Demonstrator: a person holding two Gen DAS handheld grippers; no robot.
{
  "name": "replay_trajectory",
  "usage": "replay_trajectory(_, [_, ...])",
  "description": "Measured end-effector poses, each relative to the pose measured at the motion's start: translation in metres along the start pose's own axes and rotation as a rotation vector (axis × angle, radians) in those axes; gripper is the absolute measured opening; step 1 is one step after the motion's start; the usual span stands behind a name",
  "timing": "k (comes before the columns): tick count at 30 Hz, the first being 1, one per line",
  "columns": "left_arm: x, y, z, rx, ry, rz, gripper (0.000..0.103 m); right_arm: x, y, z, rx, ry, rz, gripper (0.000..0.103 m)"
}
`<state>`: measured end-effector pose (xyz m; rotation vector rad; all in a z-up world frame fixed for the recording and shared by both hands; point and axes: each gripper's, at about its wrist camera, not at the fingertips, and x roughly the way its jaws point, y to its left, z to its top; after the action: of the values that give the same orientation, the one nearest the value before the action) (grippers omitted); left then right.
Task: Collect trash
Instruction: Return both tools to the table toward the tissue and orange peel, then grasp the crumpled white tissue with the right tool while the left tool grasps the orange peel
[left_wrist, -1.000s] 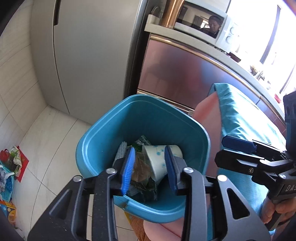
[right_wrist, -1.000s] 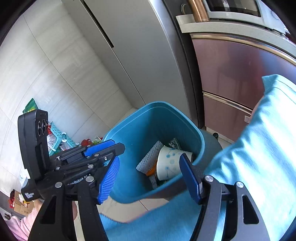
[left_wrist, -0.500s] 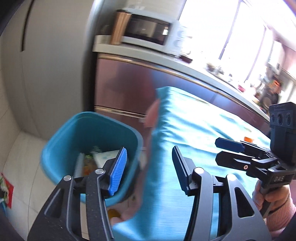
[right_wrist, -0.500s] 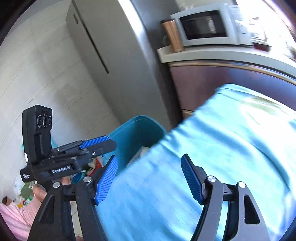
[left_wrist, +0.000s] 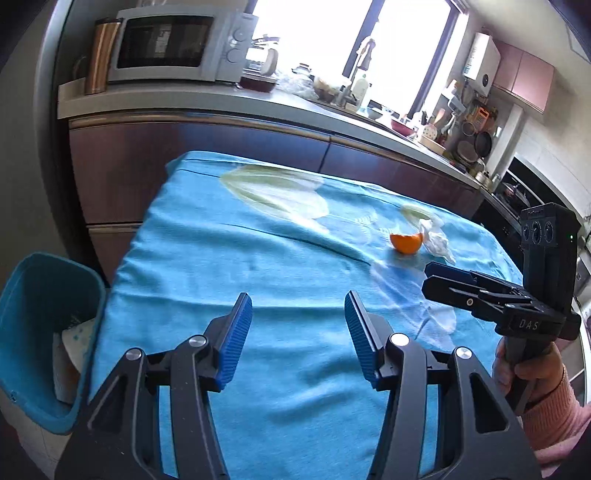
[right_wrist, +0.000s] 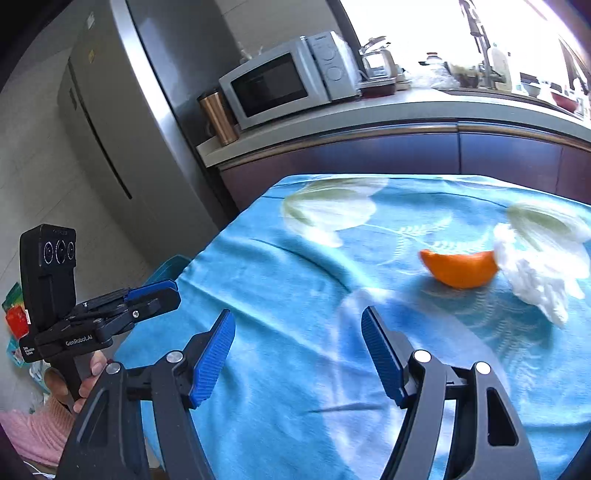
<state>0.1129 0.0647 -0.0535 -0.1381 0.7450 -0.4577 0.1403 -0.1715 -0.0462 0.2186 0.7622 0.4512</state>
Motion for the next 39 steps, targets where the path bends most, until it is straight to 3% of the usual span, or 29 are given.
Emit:
replay_trajectory(9, [0.074, -0.065, 0.027, 0.084, 0.104, -0.089, 0.052, -0.035, -0.075, 0.007, 0.084, -0.099, -0.170, 0.069])
replay_trajectory(17, [0.128, -0.102, 0.046, 0.115, 0.174, -0.105, 0.051, -0.038, -0.123, 0.015, 0.119, -0.105, -0.262, 0.069])
replay_trajectory(32, [0.191, -0.134, 0.069, 0.116, 0.253, -0.120, 0.048, -0.007, -0.146, 0.022, 0.109, -0.018, -0.262, 0.068])
replay_trajectory(39, [0.193, -0.144, 0.067, 0.141, 0.245, -0.117, 0.036, -0.006, -0.152, 0.021, 0.122, -0.005, -0.250, 0.052])
